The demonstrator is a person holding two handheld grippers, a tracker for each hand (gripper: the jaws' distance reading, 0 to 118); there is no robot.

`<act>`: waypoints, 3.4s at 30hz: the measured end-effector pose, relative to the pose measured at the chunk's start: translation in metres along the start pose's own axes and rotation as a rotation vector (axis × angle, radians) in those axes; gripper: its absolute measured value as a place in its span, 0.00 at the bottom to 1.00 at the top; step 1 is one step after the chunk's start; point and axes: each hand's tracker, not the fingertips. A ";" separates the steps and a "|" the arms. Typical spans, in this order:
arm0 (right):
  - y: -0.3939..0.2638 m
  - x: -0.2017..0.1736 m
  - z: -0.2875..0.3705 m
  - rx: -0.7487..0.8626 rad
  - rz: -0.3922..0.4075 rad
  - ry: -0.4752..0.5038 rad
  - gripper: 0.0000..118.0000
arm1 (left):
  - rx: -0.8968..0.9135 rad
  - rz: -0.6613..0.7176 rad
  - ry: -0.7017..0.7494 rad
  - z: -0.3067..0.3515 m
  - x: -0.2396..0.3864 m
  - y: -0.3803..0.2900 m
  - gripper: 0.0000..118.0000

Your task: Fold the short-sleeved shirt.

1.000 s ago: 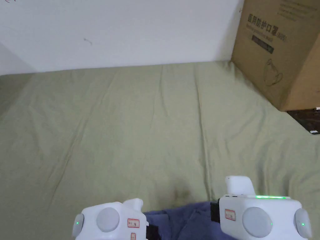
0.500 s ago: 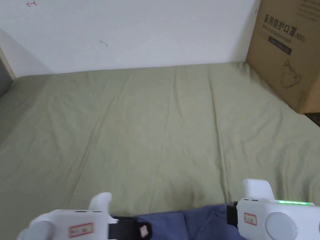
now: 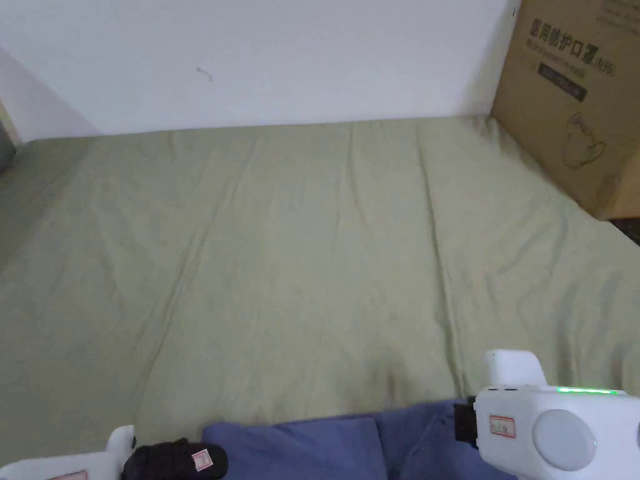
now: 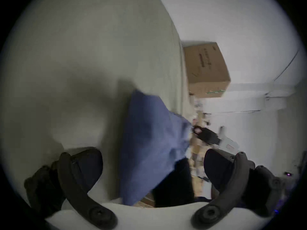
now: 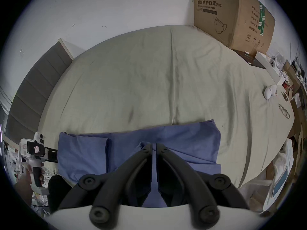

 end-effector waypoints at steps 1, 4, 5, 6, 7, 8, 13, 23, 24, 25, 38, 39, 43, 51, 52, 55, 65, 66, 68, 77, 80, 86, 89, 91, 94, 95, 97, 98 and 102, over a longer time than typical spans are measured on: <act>0.001 -0.002 0.000 -0.001 0.010 -0.002 0.04 | -0.011 0.024 -0.106 -0.012 0.001 0.002 1.00; 0.002 -0.007 0.002 -0.006 0.030 0.000 0.04 | -0.023 0.013 -0.130 -0.044 -0.010 0.009 1.00; 0.003 -0.007 0.002 -0.008 0.033 0.001 0.04 | -0.030 0.004 -0.138 -0.050 -0.011 0.011 1.00; 0.003 -0.007 0.003 -0.010 0.036 0.001 0.04 | -0.034 0.014 -0.170 -0.053 -0.010 0.012 1.00; 0.003 -0.008 0.003 -0.012 0.038 0.000 0.04 | -0.026 0.034 -0.186 -0.051 -0.016 0.017 1.00; 0.003 -0.008 0.003 -0.013 0.041 0.000 0.04 | -0.020 0.043 -0.171 -0.050 -0.016 0.017 0.99; 0.001 -0.008 0.001 -0.024 0.045 0.000 0.04 | 0.060 0.162 0.140 -0.041 -0.036 0.009 0.09; 0.004 -0.010 0.008 -0.020 0.046 0.056 0.04 | 0.219 -0.430 0.459 0.003 0.099 -0.019 0.08; 0.004 -0.010 0.007 -0.019 0.045 0.057 0.04 | 0.247 -0.460 0.527 0.015 0.107 -0.020 0.08; 0.004 -0.010 0.007 -0.018 0.041 0.058 0.04 | 0.282 -0.503 0.625 0.029 0.117 -0.021 0.08; 0.005 -0.013 0.010 -0.008 0.026 0.099 0.04 | 0.314 -0.408 0.738 0.029 0.158 -0.022 0.08; 0.006 -0.012 0.011 -0.005 0.030 0.100 0.04 | 0.296 -0.395 0.705 0.022 0.156 -0.014 0.08; 0.012 -0.004 0.016 0.016 0.028 0.090 0.04 | 0.178 -0.336 0.522 -0.034 0.166 0.002 0.09; 0.013 0.014 0.015 0.018 -0.010 0.084 0.04 | -0.047 -0.255 0.496 -0.143 0.140 0.012 0.57; 0.012 0.016 0.014 0.015 -0.012 0.083 0.04 | -0.072 -0.223 0.453 -0.151 0.135 0.011 0.80; 0.011 0.020 0.013 0.008 -0.025 0.085 0.04 | -0.027 -0.151 0.249 -0.150 0.136 0.006 1.00; 0.017 0.026 0.015 0.023 -0.043 0.100 0.04 | 0.049 -0.503 0.459 -0.106 0.191 0.000 0.16; 0.017 0.027 0.015 0.025 -0.046 0.104 0.04 | 0.049 -0.544 0.529 -0.109 0.192 -0.002 0.00; 0.017 0.027 0.014 0.027 -0.046 0.103 0.04 | -0.034 -0.539 0.520 -0.123 0.190 -0.001 0.00; 0.009 0.034 0.013 0.001 -0.055 0.097 0.04 | -0.278 -0.326 0.479 -0.200 0.132 -0.010 0.00; 0.007 0.039 0.015 -0.011 -0.102 0.129 0.04 | -0.262 -0.212 0.425 -0.209 0.111 -0.008 0.00; 0.004 0.033 0.013 -0.018 -0.099 0.130 0.04 | -0.254 -0.255 0.306 -0.214 0.128 -0.024 0.00; 0.003 0.031 0.016 -0.013 -0.099 0.138 0.04 | -0.195 -0.413 0.270 -0.195 0.162 -0.034 0.00; 0.005 0.030 0.021 0.017 -0.102 0.127 0.04 | -0.113 -0.513 0.270 -0.167 0.181 -0.035 0.00; 0.009 0.030 0.025 0.039 -0.117 0.139 0.04 | 0.002 -0.552 0.284 -0.121 0.188 -0.035 0.00; 0.011 0.028 0.024 0.037 -0.122 0.158 0.04 | 0.034 -0.549 0.291 -0.104 0.186 -0.031 0.00; 0.013 0.021 0.020 0.022 -0.117 0.206 0.04 | 0.100 -0.528 0.343 -0.074 0.177 -0.029 0.00; 0.013 0.014 0.016 0.005 -0.098 0.228 0.04 | 0.133 -0.515 0.387 -0.059 0.171 -0.028 0.00; 0.010 -0.018 -0.006 -0.086 0.002 0.256 0.04 | 0.220 -0.405 0.456 -0.010 0.138 -0.019 0.00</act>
